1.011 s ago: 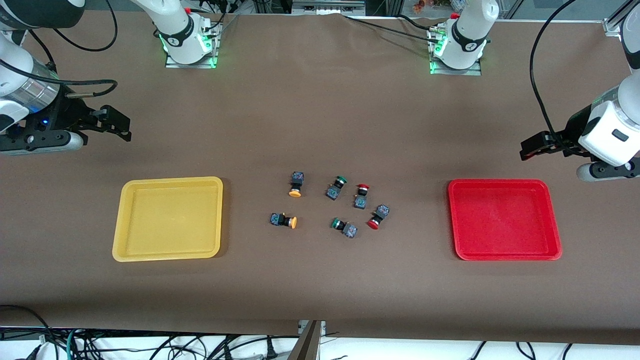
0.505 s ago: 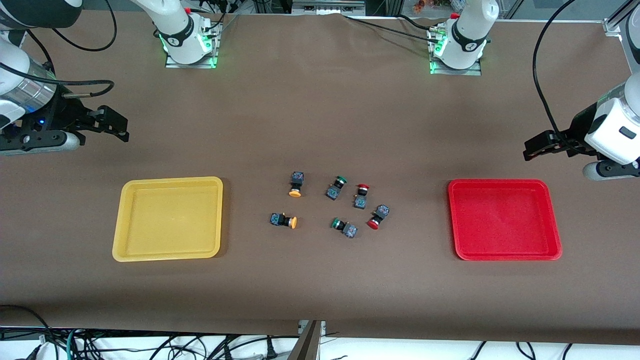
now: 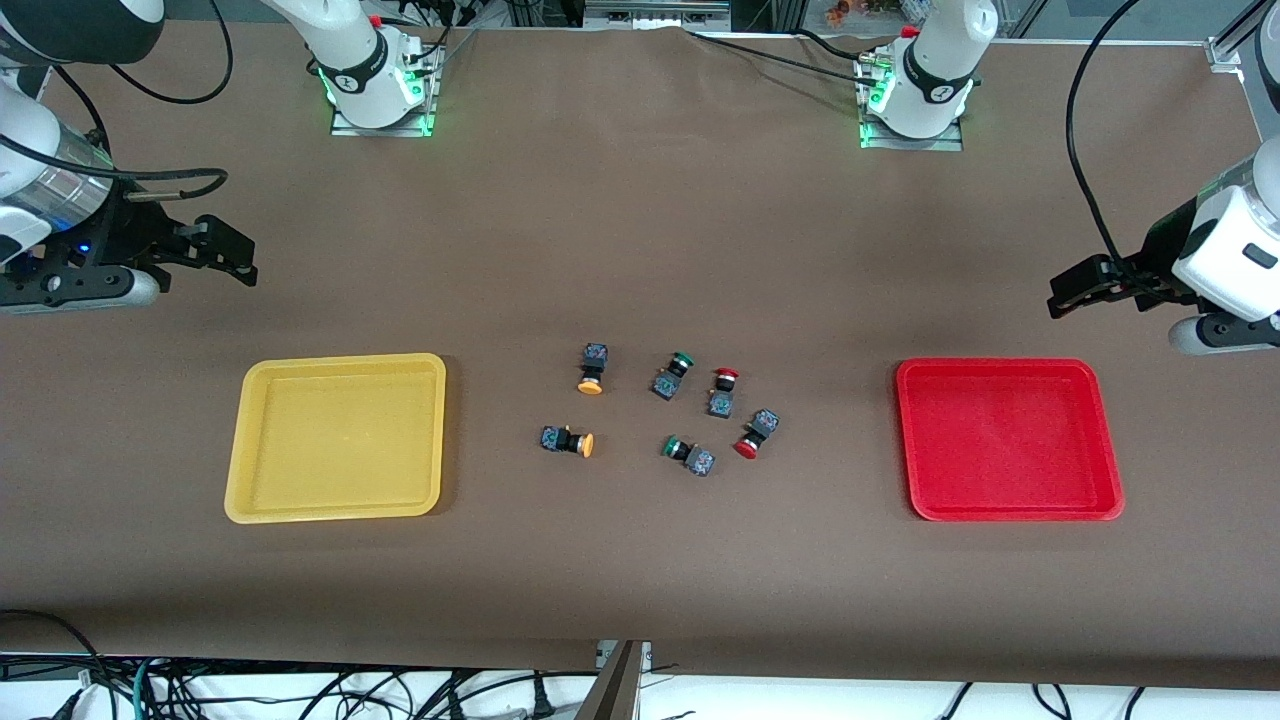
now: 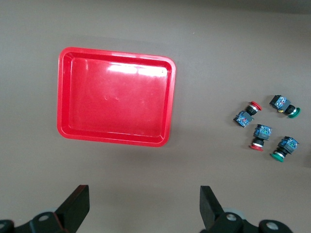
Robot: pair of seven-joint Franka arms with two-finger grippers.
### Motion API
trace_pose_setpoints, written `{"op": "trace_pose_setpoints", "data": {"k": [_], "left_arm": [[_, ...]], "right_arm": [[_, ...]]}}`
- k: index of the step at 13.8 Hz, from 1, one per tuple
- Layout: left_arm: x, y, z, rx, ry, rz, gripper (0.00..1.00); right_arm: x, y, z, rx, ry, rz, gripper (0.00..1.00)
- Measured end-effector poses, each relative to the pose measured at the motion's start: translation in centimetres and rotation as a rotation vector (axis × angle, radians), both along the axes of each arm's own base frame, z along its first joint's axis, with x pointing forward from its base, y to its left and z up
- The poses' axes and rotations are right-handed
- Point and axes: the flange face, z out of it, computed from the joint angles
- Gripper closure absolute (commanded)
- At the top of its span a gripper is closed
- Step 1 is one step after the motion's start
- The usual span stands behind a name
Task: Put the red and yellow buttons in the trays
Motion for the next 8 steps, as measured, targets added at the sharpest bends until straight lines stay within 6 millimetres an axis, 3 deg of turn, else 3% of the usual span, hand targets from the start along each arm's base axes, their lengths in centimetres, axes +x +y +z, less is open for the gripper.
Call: {"op": "trace_pose_setpoints", "data": {"k": [4, 6, 8], "left_arm": [[-0.7, -0.1, 0.5, 0.002, 0.001, 0.004, 0.0], [-1.2, -0.2, 0.5, -0.001, 0.005, 0.016, 0.0], [-1.2, -0.2, 0.3, 0.0, 0.011, 0.019, 0.0]], "right_arm": [[0.6, 0.5, -1.9, -0.006, 0.033, 0.043, 0.0], [1.5, 2.2, -5.4, -0.015, 0.089, 0.101, 0.0], [2.3, 5.2, -10.0, -0.011, 0.158, 0.139, 0.0]]}}
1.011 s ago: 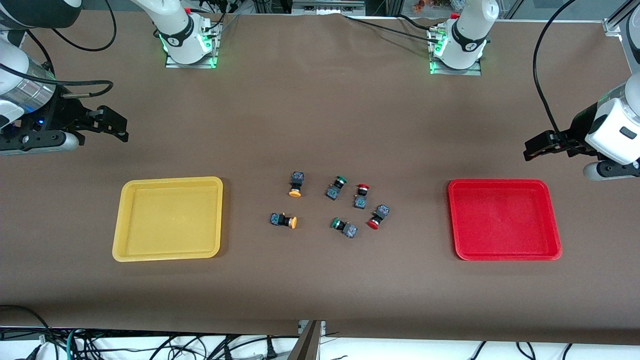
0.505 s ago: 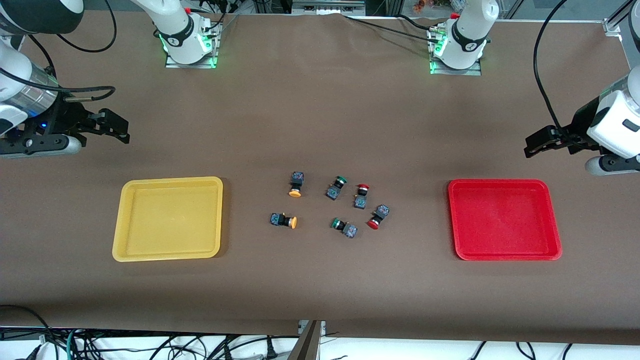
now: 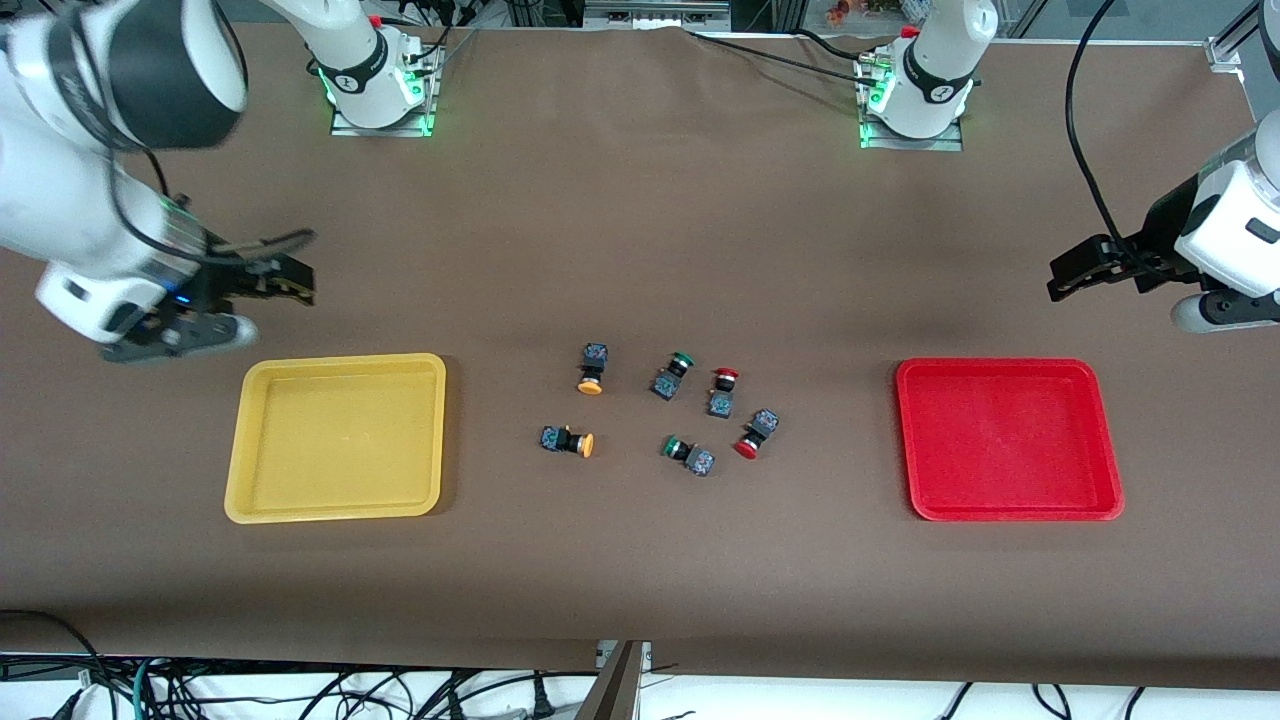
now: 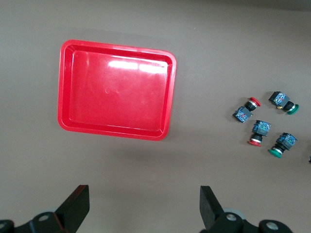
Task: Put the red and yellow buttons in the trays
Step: 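Grasp a yellow-capped button with the right gripper while the left gripper moves out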
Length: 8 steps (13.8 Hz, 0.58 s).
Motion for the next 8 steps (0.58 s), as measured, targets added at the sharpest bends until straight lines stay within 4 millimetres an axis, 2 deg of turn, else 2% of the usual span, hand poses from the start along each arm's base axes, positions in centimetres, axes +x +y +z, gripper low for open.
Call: {"op": "trace_pose_setpoints", "data": {"k": [3, 5, 8], "left_arm": [[0.1, 0.4, -0.6, 0.001, 0.011, 0.007, 0.0], [0.3, 0.9, -1.0, 0.001, 0.019, 0.015, 0.0], [0.5, 1.8, -1.4, 0.001, 0.026, 0.03, 0.0]], "right_arm": [[1.8, 4.5, -7.2, 0.073, 0.03, 0.01, 0.0], [2.6, 7.6, -12.0, 0.11, 0.037, -0.062, 0.0], [2.5, 13.5, -18.4, 0.101, -0.004, -0.16, 0.0]]}}
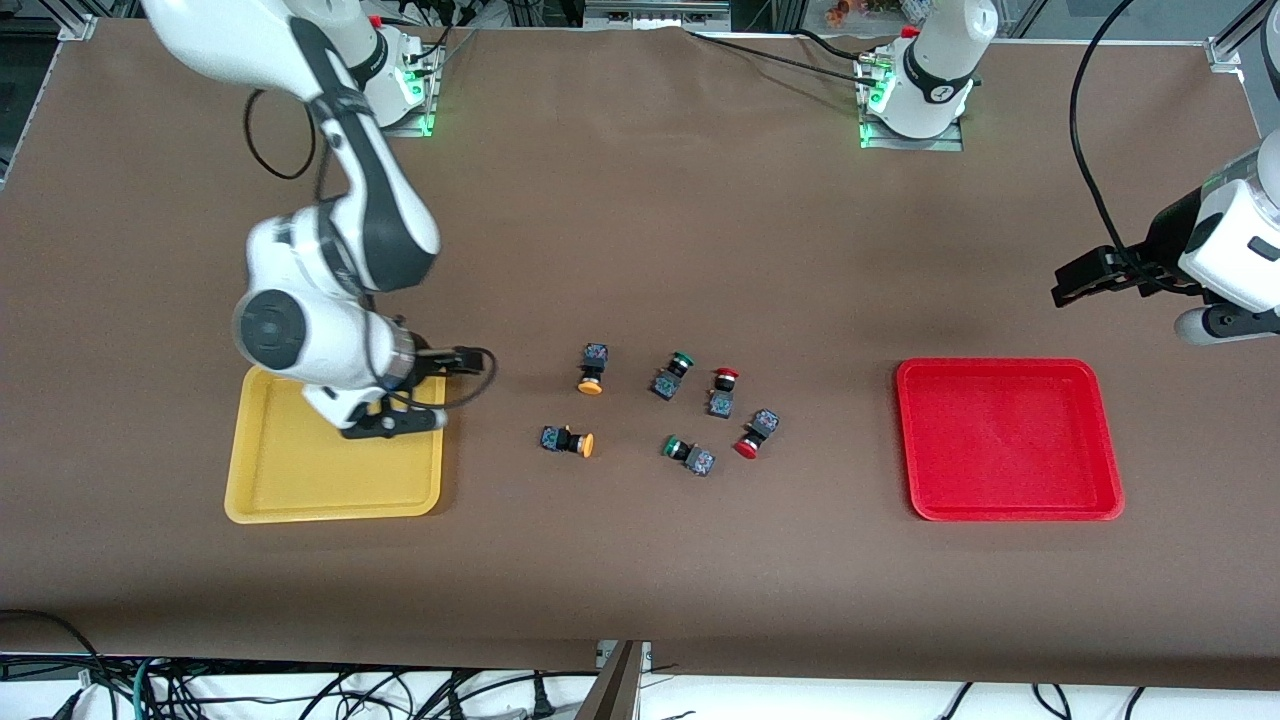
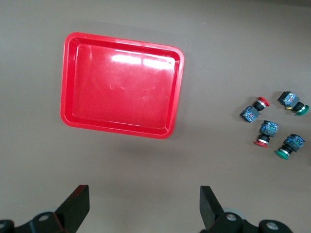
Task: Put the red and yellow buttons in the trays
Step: 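Grasp a yellow-capped button with the right gripper while the left gripper moves out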
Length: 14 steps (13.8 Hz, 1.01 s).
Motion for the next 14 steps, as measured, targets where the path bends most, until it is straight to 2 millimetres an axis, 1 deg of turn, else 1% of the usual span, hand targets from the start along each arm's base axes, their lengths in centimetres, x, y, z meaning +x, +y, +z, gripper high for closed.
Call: {"op": "trace_pose_setpoints", "data": {"k": [3, 5, 7, 10, 12, 14], "left_arm": [[0.2, 0.7, -0.4, -0.006, 0.007, 0.012, 0.0], [0.3, 0.3, -0.4, -0.021, 0.006, 0.008, 0.0], [0.4, 0.0, -0.7, -0.024, 0.01, 0.005, 0.0], [0.8, -0.2, -1.6, -0.028, 0.022, 0.001, 0.0], [1.1, -0.7, -2.4, -0.03, 0.034, -0.008, 0.0], [1.5, -2.0, -3.6, -0.034, 0.051, -0.029, 0.0]], "right_arm": [[-1.3, 4.8, -4.3, 0.02, -0.019, -0.01, 0.0], [-2.0, 7.2, -5.9, 0.023, -0.039, -0.063, 0.0], [-2.6, 9.0, -7.5, 0.018, -0.054, -0.136, 0.0], [-4.1, 11.8, -9.7, 0.011, -0.064, -0.219, 0.0], [-4.6, 12.8, -10.7, 0.009, -0.07, -0.258, 0.01], [-5.2, 13.6, -11.5, 0.008, -0.061, -0.289, 0.01]]}}
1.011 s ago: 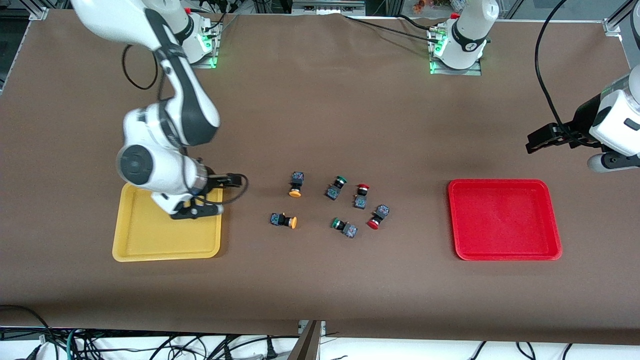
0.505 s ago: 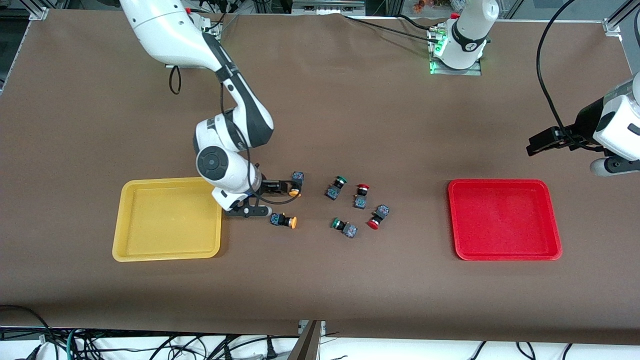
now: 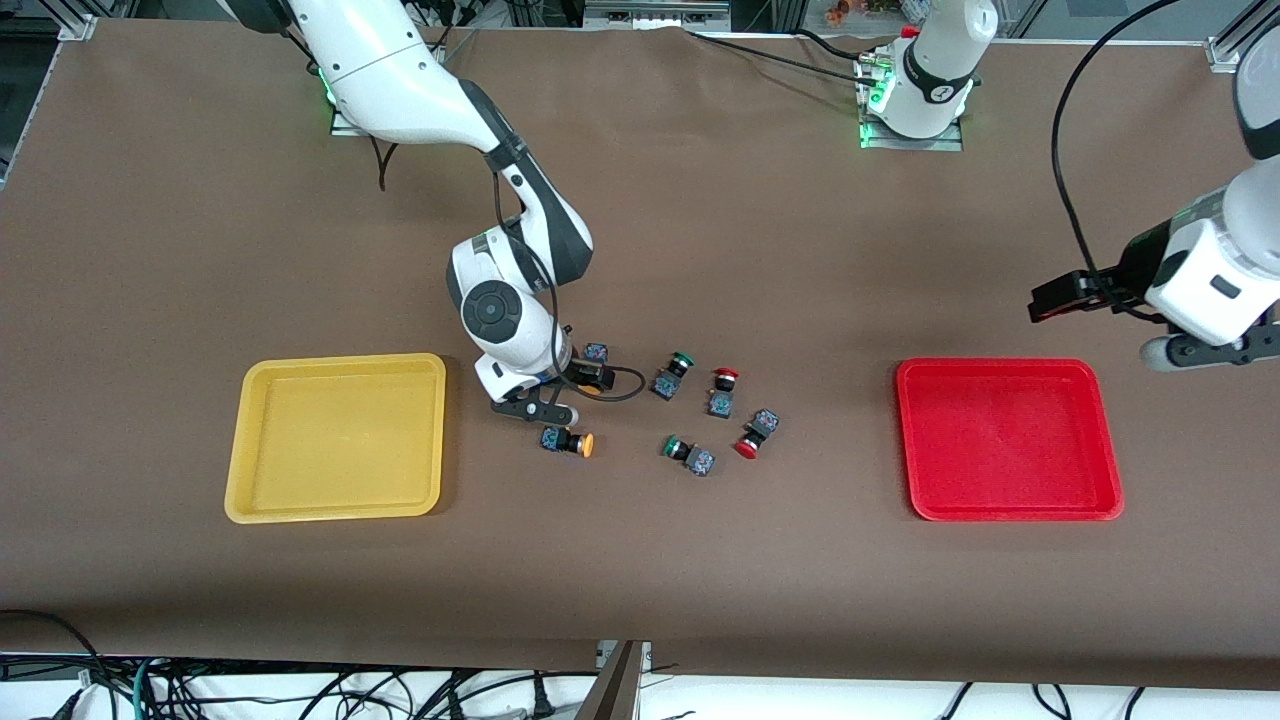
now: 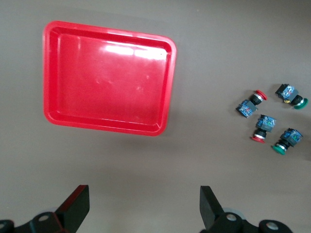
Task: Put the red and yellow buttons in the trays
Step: 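Grasp a yellow-capped button with the right gripper while the left gripper moves out, then place the yellow button in the yellow tray while the left gripper grasps red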
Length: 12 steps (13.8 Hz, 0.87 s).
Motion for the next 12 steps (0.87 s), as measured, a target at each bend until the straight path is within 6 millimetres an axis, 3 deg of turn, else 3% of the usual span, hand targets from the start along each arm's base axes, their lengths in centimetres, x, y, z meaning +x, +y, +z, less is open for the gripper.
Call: {"op": "trace_pose_setpoints", "data": {"k": [4, 5, 7, 12], "left_arm": [[0.8, -4.9, -2.8, -0.006, 0.027, -0.075, 0.0], [1.2, -5.8, -3.8, -0.009, 0.022, -0.086, 0.0], [2.3, -7.0, -5.8, -0.015, 0.016, -0.099, 0.0], [3.8, -11.5, -12.0, -0.027, 0.029, -0.156, 0.0]], "right_arm": [[-0.9, 1.0, -0.8, 0.029, 0.033, -0.031, 0.03], [-1.2, 1.2, -1.0, 0.028, 0.038, -0.03, 0.08], [-1.9, 1.4, -1.6, 0.02, 0.05, -0.024, 0.24], [-2.2, 1.5, -1.8, 0.013, 0.057, -0.021, 0.78]]}}
